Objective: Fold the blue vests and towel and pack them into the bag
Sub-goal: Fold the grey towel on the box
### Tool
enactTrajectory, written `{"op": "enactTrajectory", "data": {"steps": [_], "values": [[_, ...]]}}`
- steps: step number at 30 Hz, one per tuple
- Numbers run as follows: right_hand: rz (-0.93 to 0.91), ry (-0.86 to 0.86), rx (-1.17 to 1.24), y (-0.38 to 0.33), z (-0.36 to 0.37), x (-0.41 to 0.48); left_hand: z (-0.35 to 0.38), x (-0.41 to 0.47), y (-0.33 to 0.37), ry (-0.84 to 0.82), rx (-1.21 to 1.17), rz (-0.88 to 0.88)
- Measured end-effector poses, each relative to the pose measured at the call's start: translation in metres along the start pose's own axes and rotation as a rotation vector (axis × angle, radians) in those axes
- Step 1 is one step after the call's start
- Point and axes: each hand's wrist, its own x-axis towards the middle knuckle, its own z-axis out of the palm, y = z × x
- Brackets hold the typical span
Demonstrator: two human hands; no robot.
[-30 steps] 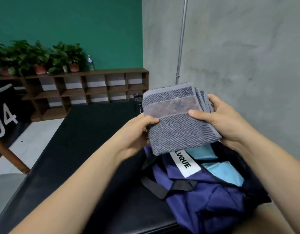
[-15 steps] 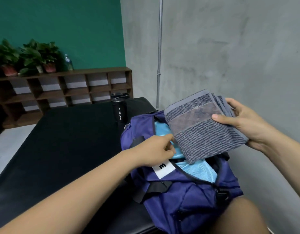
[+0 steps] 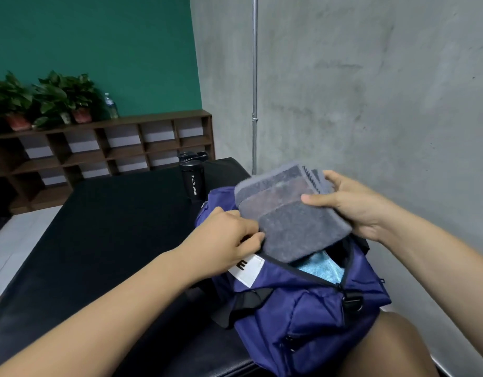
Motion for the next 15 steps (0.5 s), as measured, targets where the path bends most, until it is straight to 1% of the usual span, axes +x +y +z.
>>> {"op": "enactTrajectory", "data": {"steps": [3, 5, 8, 10, 13, 15], "values": [[0.120, -0.080, -0.271, 0.024, 0.006, 0.002, -0.005, -0.005, -0.005, 0.100, -0.018, 0.010], [0.145, -0.109, -0.474, 0.033, 0.008, -0.001, -0.013, -0.004, -0.005, 0.165, -0.015, 0.004], [0.013, -0.105, -0.899, 0.037, 0.011, -0.001, -0.027, 0.002, 0.000, 0.230, -0.011, 0.001], [-0.081, -0.097, -1.092, 0.034, 0.012, -0.003, -0.032, 0.005, 0.002, 0.227, -0.013, -0.010], [-0.221, -0.103, -1.249, 0.026, 0.010, -0.007, -0.033, 0.009, 0.004, 0.137, 0.015, -0.049], [-0.303, -0.056, -1.441, 0.021, 0.007, -0.011, -0.032, 0.012, 0.007, 0.080, 0.033, -0.053]]}}
